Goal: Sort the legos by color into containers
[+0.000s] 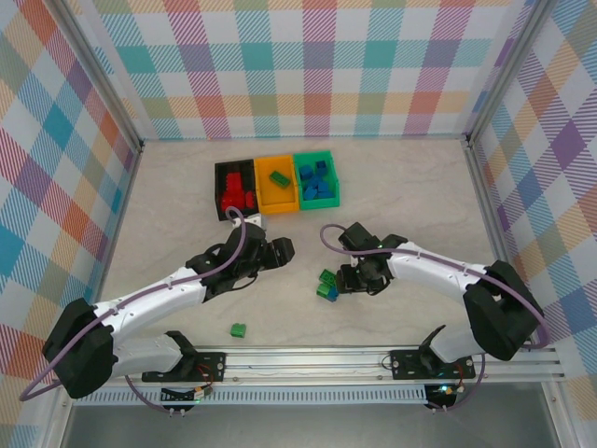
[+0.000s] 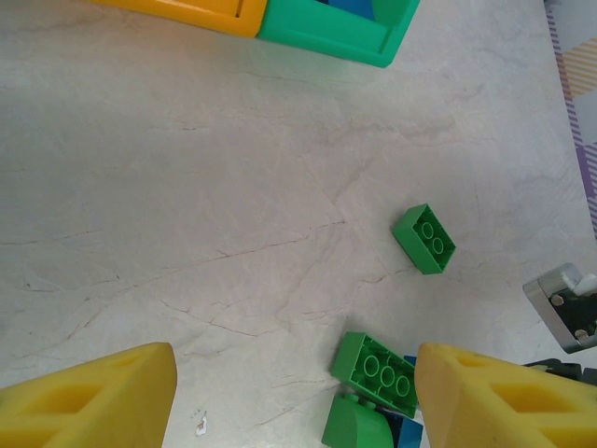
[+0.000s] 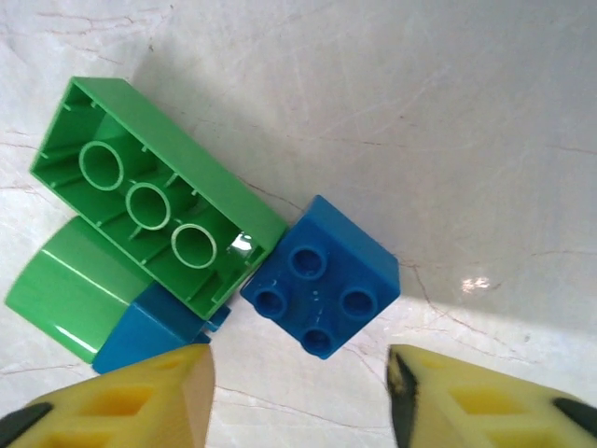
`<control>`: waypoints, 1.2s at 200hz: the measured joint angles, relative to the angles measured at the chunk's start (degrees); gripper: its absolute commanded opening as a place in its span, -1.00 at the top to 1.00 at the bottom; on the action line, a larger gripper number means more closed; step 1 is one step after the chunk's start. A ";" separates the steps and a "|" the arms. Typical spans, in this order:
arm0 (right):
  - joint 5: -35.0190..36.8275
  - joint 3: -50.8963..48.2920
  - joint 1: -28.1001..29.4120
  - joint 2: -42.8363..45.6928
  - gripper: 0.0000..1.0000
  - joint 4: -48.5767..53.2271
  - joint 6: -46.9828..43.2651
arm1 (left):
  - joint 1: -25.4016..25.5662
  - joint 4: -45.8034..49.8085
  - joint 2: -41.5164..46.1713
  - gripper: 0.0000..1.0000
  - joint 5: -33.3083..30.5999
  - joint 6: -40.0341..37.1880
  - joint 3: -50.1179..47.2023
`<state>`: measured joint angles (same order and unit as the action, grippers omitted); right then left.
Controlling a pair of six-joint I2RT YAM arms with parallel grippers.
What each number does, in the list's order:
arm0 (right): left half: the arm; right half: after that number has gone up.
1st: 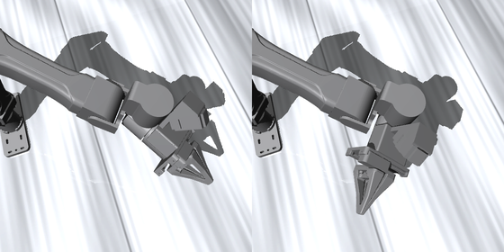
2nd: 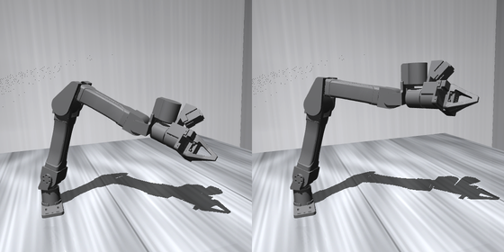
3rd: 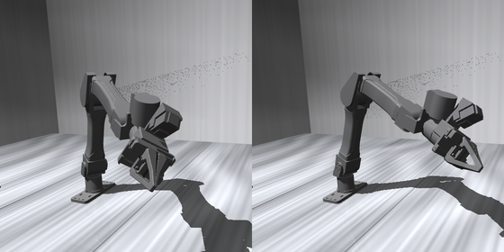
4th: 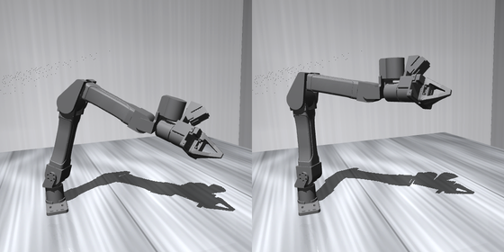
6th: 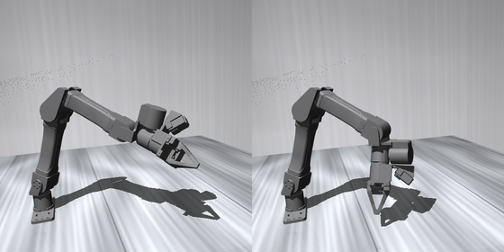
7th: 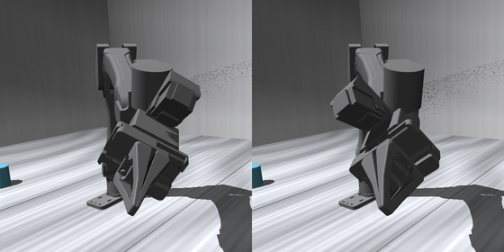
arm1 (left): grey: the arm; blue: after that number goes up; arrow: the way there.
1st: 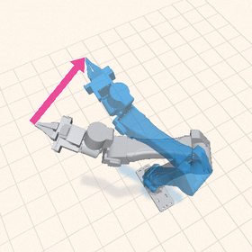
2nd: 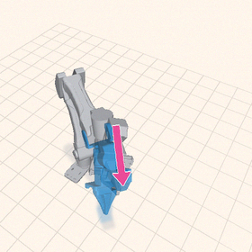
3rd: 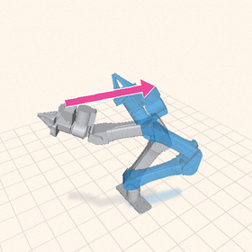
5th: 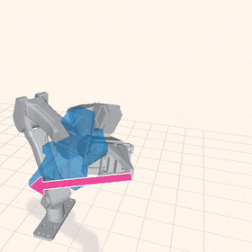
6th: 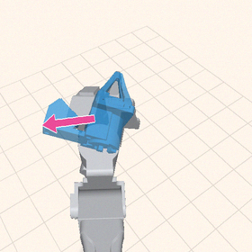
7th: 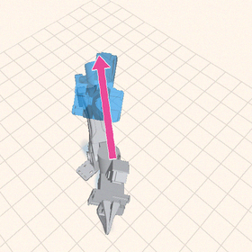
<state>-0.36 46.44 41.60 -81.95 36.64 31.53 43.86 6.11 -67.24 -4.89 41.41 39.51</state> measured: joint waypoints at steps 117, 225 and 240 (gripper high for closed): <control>4.87 6.23 -1.81 -9.94 0.06 1.18 -6.03 | 0.00 3.50 4.52 -0.36 -1.46 0.00 -0.79; 2.19 9.57 -3.74 -7.85 0.31 3.52 -8.66 | 0.00 6.03 8.13 -0.37 -3.21 1.29 -2.27; 1.38 12.61 -5.77 -7.65 0.31 3.67 -9.25 | 0.00 6.12 8.13 -0.36 -3.37 1.49 -2.27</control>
<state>1.02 59.05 35.83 -89.60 40.32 22.28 43.86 12.23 -59.11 -8.25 42.89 37.23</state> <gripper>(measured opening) 0.347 0.683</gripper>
